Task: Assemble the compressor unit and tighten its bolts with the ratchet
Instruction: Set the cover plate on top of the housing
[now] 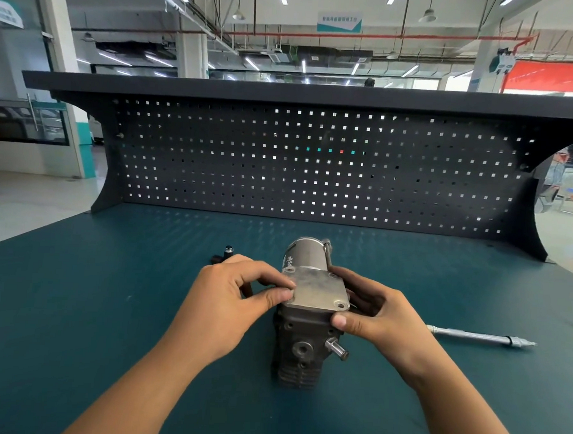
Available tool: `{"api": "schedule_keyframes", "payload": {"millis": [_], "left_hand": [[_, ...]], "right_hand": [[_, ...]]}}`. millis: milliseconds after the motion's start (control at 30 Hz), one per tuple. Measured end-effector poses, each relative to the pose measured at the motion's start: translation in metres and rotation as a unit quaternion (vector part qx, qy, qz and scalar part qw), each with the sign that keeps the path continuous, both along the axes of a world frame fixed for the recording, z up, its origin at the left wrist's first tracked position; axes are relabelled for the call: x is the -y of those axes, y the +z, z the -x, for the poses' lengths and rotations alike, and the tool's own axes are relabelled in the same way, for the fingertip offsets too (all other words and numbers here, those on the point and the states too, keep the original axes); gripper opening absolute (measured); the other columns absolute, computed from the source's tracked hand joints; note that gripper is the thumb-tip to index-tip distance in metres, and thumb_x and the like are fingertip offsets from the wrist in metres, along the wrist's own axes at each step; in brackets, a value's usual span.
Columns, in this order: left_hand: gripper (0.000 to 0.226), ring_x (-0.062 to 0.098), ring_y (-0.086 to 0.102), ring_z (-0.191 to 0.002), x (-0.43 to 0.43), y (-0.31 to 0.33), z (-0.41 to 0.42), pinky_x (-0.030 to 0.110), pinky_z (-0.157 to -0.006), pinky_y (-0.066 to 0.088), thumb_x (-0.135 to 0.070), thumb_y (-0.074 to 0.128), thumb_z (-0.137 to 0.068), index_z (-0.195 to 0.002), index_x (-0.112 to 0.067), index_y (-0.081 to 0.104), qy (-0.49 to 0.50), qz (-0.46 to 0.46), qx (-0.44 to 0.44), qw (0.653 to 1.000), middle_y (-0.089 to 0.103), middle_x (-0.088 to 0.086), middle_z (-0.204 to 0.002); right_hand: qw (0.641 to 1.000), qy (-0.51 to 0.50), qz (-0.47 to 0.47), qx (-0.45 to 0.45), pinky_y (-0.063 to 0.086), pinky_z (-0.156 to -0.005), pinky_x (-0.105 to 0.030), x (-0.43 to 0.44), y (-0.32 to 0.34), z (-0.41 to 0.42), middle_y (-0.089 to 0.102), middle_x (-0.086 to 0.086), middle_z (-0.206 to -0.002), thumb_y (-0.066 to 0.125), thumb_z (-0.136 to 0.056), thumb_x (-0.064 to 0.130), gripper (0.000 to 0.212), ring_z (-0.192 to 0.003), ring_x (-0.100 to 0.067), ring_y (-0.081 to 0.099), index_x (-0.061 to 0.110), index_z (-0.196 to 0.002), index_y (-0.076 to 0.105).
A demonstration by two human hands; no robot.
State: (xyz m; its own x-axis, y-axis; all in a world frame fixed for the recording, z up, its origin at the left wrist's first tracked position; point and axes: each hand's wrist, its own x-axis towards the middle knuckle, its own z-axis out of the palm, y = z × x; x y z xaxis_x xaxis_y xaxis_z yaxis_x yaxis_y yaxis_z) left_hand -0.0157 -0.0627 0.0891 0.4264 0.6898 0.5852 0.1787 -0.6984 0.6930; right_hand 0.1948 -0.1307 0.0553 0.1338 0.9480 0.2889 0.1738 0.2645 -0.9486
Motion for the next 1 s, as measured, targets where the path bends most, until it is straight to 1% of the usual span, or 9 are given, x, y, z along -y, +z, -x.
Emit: {"api": "schedule_keyframes", "payload": {"millis": [133, 333, 467, 533, 600, 767, 833, 900, 1000], "left_hand": [[0.014, -0.004, 0.056, -0.073, 0.0000, -0.0009, 0.0006, 0.007, -0.067, 0.038, -0.041, 0.070, -0.064, -0.077, -0.047, 0.070, -0.003, 0.002, -0.004, 1.000, 0.065, -0.022, -0.087], [0.019, 0.017, 0.053, -0.061, -0.0002, -0.0012, 0.0025, 0.021, -0.059, 0.044, -0.032, 0.075, -0.071, -0.077, -0.050, 0.070, 0.012, 0.011, -0.019, 1.000, 0.066, -0.019, -0.084], [0.019, 0.003, 0.043, -0.051, -0.0008, -0.0035, 0.0046, 0.009, -0.052, 0.035, -0.026, 0.073, -0.076, -0.078, -0.045, 0.071, -0.006, 0.001, -0.019, 1.000, 0.066, -0.016, -0.079], [0.007, 0.004, 0.040, -0.050, -0.0005, -0.0044, 0.0032, 0.009, -0.051, 0.034, -0.038, 0.073, -0.074, -0.078, -0.043, 0.072, -0.015, 0.013, -0.007, 1.000, 0.065, -0.014, -0.079], [0.016, 0.003, 0.042, -0.052, -0.0003, -0.0050, 0.0007, 0.009, -0.052, 0.034, -0.052, 0.068, -0.064, -0.076, -0.043, 0.071, -0.016, 0.013, 0.013, 1.000, 0.065, -0.013, -0.080], [0.008, 0.001, 0.042, -0.049, -0.0006, -0.0065, -0.0024, 0.008, -0.050, 0.031, -0.037, 0.075, -0.065, -0.072, -0.040, 0.071, -0.020, 0.029, 0.034, 0.999, 0.063, -0.020, -0.072], [0.013, 0.002, 0.040, -0.047, -0.0022, -0.0091, -0.0006, 0.008, -0.048, 0.032, -0.029, 0.078, -0.069, -0.072, -0.041, 0.071, -0.009, 0.032, 0.031, 0.999, 0.062, -0.020, -0.068], [0.017, 0.003, 0.044, -0.050, -0.0016, -0.0085, -0.0003, 0.016, -0.051, 0.039, -0.025, 0.077, -0.072, -0.075, -0.041, 0.071, -0.013, 0.038, 0.026, 0.999, 0.065, -0.018, -0.071], [0.024, 0.014, 0.062, -0.070, 0.0005, -0.0071, -0.0006, 0.040, -0.069, 0.051, -0.015, 0.073, -0.080, -0.084, -0.038, 0.070, -0.038, 0.046, 0.032, 0.998, 0.071, -0.014, -0.081]], "right_hand": [[1.000, -0.005, 0.000, 0.002, 0.048, -0.096, -0.022, 0.0005, 0.0003, 0.0004, 0.067, 0.008, -0.118, 0.081, -0.055, 0.017, 0.076, -0.115, -0.005, 0.059, 0.020, -0.126, 0.056], [1.000, -0.007, 0.001, 0.007, 0.047, -0.097, -0.024, 0.0008, 0.0000, -0.0002, 0.067, 0.009, -0.118, 0.081, -0.055, 0.018, 0.074, -0.115, -0.005, 0.059, 0.023, -0.125, 0.057], [1.000, -0.006, 0.001, 0.008, 0.047, -0.097, -0.023, 0.0002, -0.0005, -0.0008, 0.067, 0.010, -0.119, 0.082, -0.055, 0.018, 0.074, -0.115, -0.005, 0.059, 0.023, -0.125, 0.057], [1.000, -0.004, 0.001, 0.008, 0.047, -0.097, -0.023, 0.0002, -0.0002, -0.0015, 0.067, 0.010, -0.119, 0.084, -0.054, 0.020, 0.076, -0.114, -0.005, 0.059, 0.023, -0.125, 0.056], [1.000, 0.001, 0.004, 0.005, 0.047, -0.096, -0.022, 0.0005, 0.0002, -0.0017, 0.066, 0.009, -0.120, 0.087, -0.052, 0.025, 0.082, -0.115, -0.006, 0.059, 0.021, -0.127, 0.056], [1.000, 0.001, 0.002, 0.003, 0.048, -0.095, -0.021, 0.0014, 0.0003, -0.0008, 0.067, 0.008, -0.119, 0.086, -0.053, 0.024, 0.082, -0.115, -0.005, 0.059, 0.019, -0.128, 0.056], [1.000, 0.002, 0.003, 0.004, 0.047, -0.097, -0.022, 0.0015, 0.0005, -0.0006, 0.066, 0.007, -0.121, 0.085, -0.052, 0.026, 0.082, -0.116, -0.006, 0.058, 0.020, -0.129, 0.055], [1.000, 0.002, 0.003, 0.003, 0.047, -0.097, -0.023, 0.0014, 0.0007, -0.0003, 0.066, 0.006, -0.121, 0.086, -0.051, 0.026, 0.083, -0.116, -0.007, 0.058, 0.020, -0.128, 0.055], [1.000, -0.002, -0.001, 0.002, 0.049, -0.092, -0.019, 0.0006, -0.0001, -0.0001, 0.067, 0.009, -0.118, 0.083, -0.053, 0.020, 0.078, -0.114, -0.005, 0.059, 0.021, -0.126, 0.056]]}}
